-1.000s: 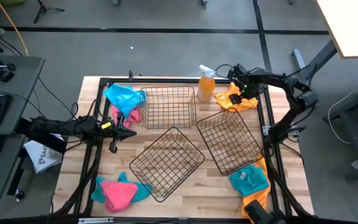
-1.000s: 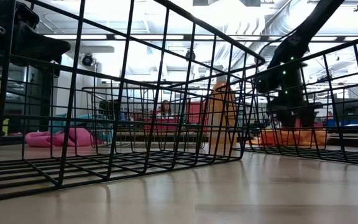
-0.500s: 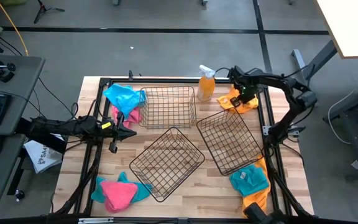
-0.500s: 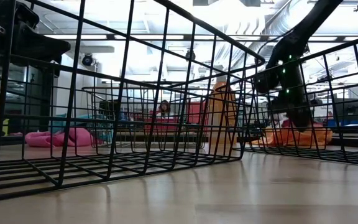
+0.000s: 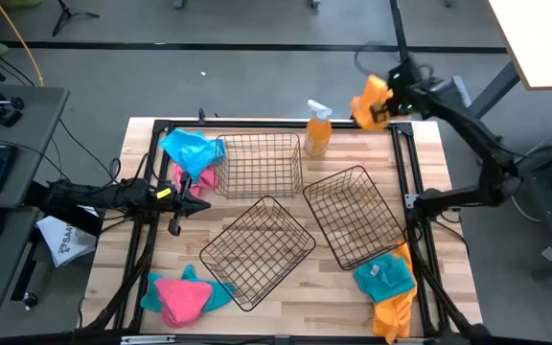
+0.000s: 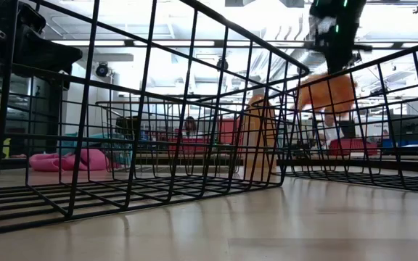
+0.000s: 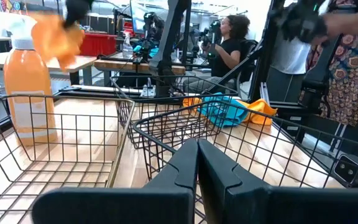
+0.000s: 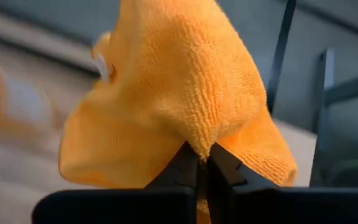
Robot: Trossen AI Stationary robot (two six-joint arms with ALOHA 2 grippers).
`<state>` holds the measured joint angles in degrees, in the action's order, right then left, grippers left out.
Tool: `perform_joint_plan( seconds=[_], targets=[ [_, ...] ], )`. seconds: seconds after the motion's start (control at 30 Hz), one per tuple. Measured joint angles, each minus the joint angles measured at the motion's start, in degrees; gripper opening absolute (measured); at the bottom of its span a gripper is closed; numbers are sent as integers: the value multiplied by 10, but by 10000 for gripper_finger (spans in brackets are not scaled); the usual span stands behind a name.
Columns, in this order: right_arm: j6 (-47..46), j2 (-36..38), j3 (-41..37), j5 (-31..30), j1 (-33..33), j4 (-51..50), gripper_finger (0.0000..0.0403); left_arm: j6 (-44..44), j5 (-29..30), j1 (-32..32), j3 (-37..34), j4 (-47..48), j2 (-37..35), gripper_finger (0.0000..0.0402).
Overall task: Sort microfiber towel by color & place in baskets
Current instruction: Put the top yellow microfiber cloth into the gold basket
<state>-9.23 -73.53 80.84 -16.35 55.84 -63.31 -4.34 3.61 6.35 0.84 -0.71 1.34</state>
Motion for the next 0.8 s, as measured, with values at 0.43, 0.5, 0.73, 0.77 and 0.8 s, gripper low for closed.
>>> perform_joint_plan(
  seconds=[0.43, 0.5, 0.73, 0.77, 0.8],
  targets=[
    [-103, -2, 124, 243, -139, 298, 1, 0, 0, 0, 0, 0, 0, 0],
    [-99, -17, 112, 250, -191, 338, 0, 0, 0, 0, 0, 0, 0, 0],
    [-103, -103, 21, 231, -347, 393, 0, 0, 0, 0, 0, 0, 0, 0],
    [-108, -118, 6, 220, -362, 395, 0, 0, 0, 0, 0, 0, 0, 0],
    [-115, -132, -10, 211, -376, 400, 0, 0, 0, 0, 0, 0, 0, 0]
  ],
)
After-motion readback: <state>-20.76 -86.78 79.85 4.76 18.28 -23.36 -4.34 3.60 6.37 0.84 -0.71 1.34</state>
